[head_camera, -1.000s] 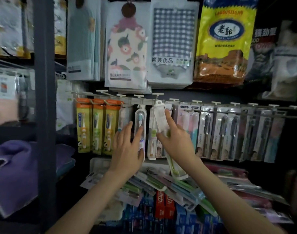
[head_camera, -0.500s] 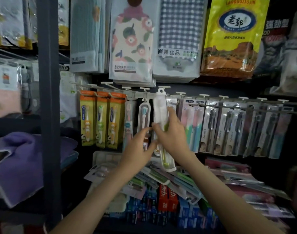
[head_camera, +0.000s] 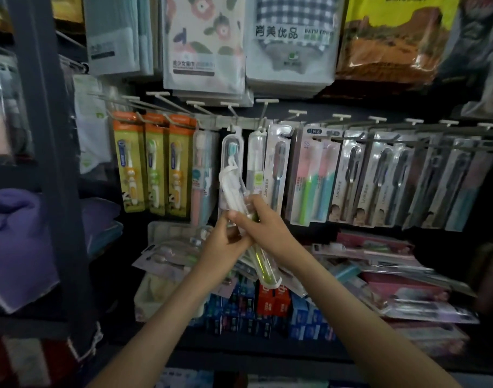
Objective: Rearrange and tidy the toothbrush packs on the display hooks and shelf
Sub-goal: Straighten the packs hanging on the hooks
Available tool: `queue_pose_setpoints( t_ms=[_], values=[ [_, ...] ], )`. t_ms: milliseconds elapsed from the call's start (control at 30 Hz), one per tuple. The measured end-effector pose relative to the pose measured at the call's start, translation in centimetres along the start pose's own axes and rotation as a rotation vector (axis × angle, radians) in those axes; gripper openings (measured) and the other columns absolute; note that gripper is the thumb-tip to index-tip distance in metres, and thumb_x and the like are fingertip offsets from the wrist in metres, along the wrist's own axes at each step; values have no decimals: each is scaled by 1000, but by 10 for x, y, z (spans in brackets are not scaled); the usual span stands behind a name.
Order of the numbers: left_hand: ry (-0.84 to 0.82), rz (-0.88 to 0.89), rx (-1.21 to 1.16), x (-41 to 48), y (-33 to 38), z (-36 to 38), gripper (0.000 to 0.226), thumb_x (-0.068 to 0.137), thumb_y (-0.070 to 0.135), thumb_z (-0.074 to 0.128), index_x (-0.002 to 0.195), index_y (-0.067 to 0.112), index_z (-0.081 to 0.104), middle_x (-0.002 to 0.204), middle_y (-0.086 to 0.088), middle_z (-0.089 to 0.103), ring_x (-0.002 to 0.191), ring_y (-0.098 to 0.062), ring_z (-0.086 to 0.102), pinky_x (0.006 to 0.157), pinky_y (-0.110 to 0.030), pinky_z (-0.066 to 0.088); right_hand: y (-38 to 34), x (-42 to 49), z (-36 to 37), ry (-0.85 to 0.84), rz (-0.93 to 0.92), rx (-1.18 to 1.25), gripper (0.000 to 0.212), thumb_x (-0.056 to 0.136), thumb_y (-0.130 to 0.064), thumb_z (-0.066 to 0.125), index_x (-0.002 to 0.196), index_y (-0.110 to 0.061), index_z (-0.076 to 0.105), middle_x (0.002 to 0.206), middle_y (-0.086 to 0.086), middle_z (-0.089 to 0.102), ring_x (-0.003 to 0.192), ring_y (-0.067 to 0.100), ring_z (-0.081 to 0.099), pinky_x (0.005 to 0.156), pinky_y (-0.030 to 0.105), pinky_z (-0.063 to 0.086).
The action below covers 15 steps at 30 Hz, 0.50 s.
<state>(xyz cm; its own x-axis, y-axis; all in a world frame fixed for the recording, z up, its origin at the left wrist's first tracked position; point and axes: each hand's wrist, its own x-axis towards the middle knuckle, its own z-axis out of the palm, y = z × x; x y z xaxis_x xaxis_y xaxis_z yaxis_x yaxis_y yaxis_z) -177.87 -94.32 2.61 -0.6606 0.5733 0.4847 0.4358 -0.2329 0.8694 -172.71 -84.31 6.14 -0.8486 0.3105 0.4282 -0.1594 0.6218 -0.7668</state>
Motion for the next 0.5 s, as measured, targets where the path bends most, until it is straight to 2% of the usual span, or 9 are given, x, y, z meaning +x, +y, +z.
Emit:
queue_pose_setpoints(
  t_ms=[67, 100, 133, 200, 267, 333, 400, 500],
  values=[
    [49, -20, -27, -2, -3, -1, 44, 87, 13, 65, 122, 32, 46, 98, 9, 68, 91, -5, 67, 75, -23, 55, 7, 2, -1, -46, -19, 77, 31, 92, -44, 53, 109, -19, 56, 99, 0, 60, 91, 15, 61, 81, 25, 48],
    [65, -35, -34, -3, -3, -3, 44, 86, 12, 66, 119, 34, 47, 95, 9, 68, 87, -4, 67, 69, -19, 54, 12, 4, -5, -10, -34, 66, 29, 94, -44, 49, 107, -19, 58, 95, -3, 61, 87, 10, 60, 78, 19, 47],
    [78, -49, -30, -6, -3, -4, 42, 86, 11, 66, 115, 35, 47, 95, 9, 67, 84, -2, 66, 64, -16, 52, 19, 7, -10, 79, -41, 32, 30, 95, -44, 47, 108, -19, 57, 94, -4, 61, 85, 8, 59, 76, 18, 47],
    [119, -73, -11, -7, -1, -12, 38, 87, 9, 63, 115, 31, 48, 98, 7, 65, 82, -1, 65, 58, -13, 50, 36, 19, -25, 332, -4, -91, 36, 95, -38, 50, 121, -13, 49, 101, 1, 59, 89, 15, 58, 77, 30, 50],
    [178, -72, -3, -4, 1, -23, 38, 89, 8, 60, 117, 29, 46, 100, 6, 64, 89, -6, 64, 61, -15, 49, 51, 34, -34, 466, 61, -228, 46, 94, -23, 53, 132, -3, 36, 119, 12, 52, 105, 27, 54, 86, 37, 47],
    [215, -53, -6, 1, 5, -31, 37, 89, 8, 60, 116, 30, 45, 99, 6, 64, 89, -7, 63, 66, -18, 48, 61, 50, -36, 471, 98, -369, 55, 94, -18, 52, 138, 2, 26, 137, 18, 40, 121, 32, 45, 95, 38, 43],
    [236, -25, 6, 5, 9, -38, 37, 90, 9, 60, 119, 27, 46, 97, 6, 65, 87, -5, 64, 67, -18, 47, 63, 65, -33, 465, 92, -462, 65, 94, -24, 52, 143, 2, 17, 144, 20, 31, 127, 35, 39, 99, 43, 43],
    [249, -6, 27, 8, 10, -46, 40, 89, 9, 61, 126, 18, 48, 96, 2, 66, 90, -12, 65, 72, -24, 48, 61, 86, -29, 493, 111, -567, 76, 94, -32, 51, 147, -3, 5, 144, 19, 30, 129, 34, 36, 92, 42, 45]
  ],
)
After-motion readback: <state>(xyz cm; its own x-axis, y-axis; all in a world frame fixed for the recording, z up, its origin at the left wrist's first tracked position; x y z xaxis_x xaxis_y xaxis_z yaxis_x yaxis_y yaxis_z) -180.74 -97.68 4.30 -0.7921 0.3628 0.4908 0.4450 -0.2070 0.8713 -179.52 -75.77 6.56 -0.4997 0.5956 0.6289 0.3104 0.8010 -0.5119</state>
